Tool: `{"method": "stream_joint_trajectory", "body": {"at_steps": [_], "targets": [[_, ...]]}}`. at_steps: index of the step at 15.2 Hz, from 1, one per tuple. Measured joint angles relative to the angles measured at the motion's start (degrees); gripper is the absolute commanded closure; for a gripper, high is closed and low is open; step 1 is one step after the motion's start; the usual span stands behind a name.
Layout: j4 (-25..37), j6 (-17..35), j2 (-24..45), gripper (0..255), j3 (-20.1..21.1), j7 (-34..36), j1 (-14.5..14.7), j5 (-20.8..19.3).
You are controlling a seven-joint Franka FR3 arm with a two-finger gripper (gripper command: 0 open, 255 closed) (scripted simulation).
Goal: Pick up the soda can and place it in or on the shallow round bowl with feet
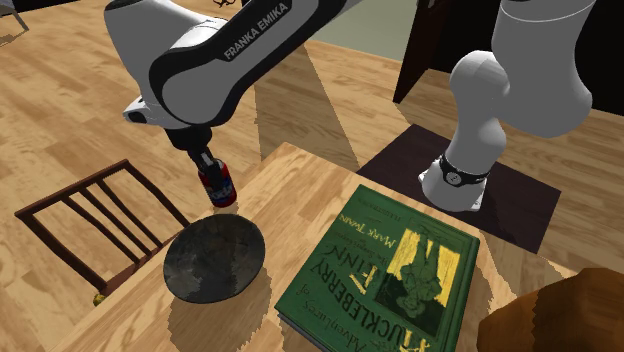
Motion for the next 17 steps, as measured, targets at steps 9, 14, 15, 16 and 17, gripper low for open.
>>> {"method": "stream_joint_trajectory", "body": {"at_steps": [9,14,15,16,17], "targets": [[0.3,-1.1,-0.9,255,-0.3,0.3,0.2,-0.5],[2.3,-4.5,-2.4,255,-0.7,0.9,0.4,-1.5],[2.7,-5.1,-2.6,255,-0.8,1.0,0.4,-1.6],[2.8,-5.5,-3.0,255,-0.9,1.2,0.5,-1.8],[3.2,-6.0,-3.1,255,-0.9,1.2,0.5,-1.9]]}}
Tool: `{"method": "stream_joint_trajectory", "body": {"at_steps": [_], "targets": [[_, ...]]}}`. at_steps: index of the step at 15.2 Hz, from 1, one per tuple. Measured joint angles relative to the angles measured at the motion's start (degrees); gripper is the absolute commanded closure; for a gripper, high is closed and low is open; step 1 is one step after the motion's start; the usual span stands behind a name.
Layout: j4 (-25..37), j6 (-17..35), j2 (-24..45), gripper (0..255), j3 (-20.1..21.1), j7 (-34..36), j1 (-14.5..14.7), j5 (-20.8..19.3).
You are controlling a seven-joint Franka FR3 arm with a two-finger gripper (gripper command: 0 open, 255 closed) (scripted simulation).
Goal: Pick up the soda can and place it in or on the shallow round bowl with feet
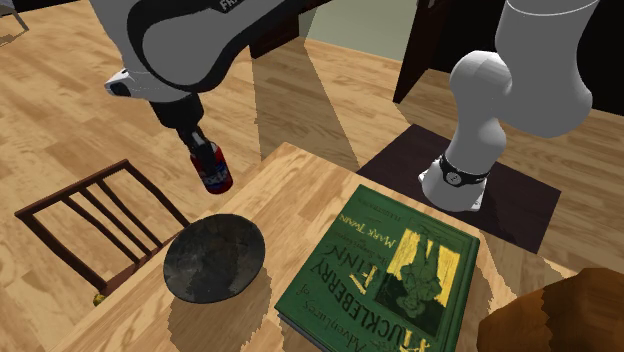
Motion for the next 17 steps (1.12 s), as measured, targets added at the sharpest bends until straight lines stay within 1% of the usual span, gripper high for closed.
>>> {"method": "stream_joint_trajectory", "body": {"at_steps": [12,15,17], "targets": [[6.0,-8.3,-2.7,255,-0.7,1.2,0.2,-1.7],[6.2,-9.4,-3.7,255,-0.1,3.9,2.1,-2.3],[7.6,-10.1,-3.1,255,0.6,5.9,3.3,-2.3]]}}
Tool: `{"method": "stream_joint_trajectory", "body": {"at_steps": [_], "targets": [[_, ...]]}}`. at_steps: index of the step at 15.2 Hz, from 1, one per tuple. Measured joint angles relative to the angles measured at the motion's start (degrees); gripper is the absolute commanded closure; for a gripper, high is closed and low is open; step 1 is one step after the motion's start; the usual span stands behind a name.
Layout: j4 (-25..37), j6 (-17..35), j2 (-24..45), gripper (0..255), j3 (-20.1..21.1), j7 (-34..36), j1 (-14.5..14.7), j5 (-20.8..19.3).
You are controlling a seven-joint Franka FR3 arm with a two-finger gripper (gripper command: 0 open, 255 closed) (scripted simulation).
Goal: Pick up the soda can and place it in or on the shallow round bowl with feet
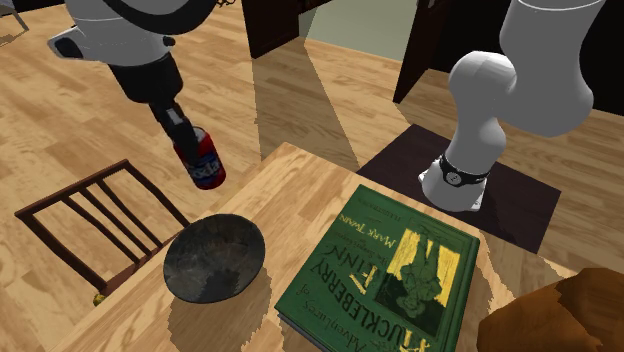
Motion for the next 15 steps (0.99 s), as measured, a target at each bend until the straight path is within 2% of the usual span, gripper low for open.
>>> {"method": "stream_joint_trajectory", "body": {"at_steps": [9,15], "targets": [[6.2,-3.5,2.3,255,3.2,10.2,6.2,-0.3],[3.2,0.0,2.9,255,3.5,10.6,6.8,0.0]]}}
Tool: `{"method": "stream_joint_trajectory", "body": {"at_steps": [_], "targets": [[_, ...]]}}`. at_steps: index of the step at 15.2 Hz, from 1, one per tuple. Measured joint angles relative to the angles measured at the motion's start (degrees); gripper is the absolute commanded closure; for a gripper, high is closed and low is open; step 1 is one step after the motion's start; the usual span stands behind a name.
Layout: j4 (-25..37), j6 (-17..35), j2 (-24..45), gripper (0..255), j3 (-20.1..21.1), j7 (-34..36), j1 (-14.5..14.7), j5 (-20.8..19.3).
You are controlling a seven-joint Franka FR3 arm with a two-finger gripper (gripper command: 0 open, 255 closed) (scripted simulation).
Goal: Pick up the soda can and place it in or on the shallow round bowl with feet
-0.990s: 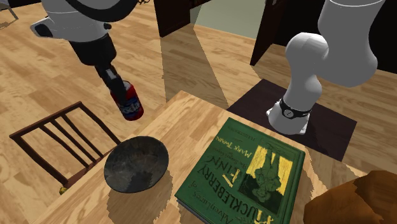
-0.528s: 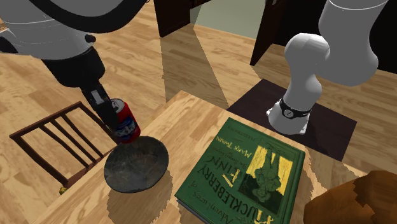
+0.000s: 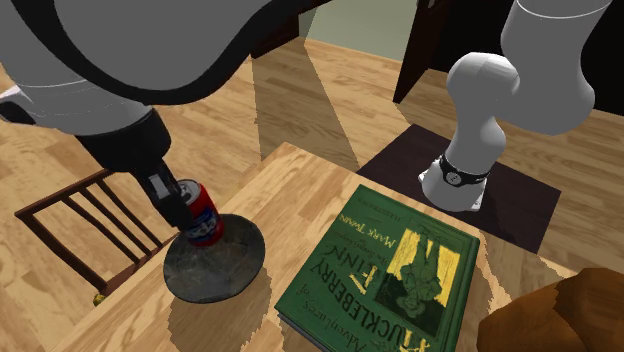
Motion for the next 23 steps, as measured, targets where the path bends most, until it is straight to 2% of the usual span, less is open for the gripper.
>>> {"method": "stream_joint_trajectory", "body": {"at_steps": [12,19,20,23], "targets": [[-6.3,8.3,2.2,255,0.6,-0.8,0.1,1.1],[-6.6,9.0,2.6,255,0.6,-0.9,0.0,1.3],[-6.6,9.0,2.6,0,0.6,-0.9,0.0,1.3],[-6.6,9.0,2.6,0,0.6,-0.9,0.0,1.3]]}}
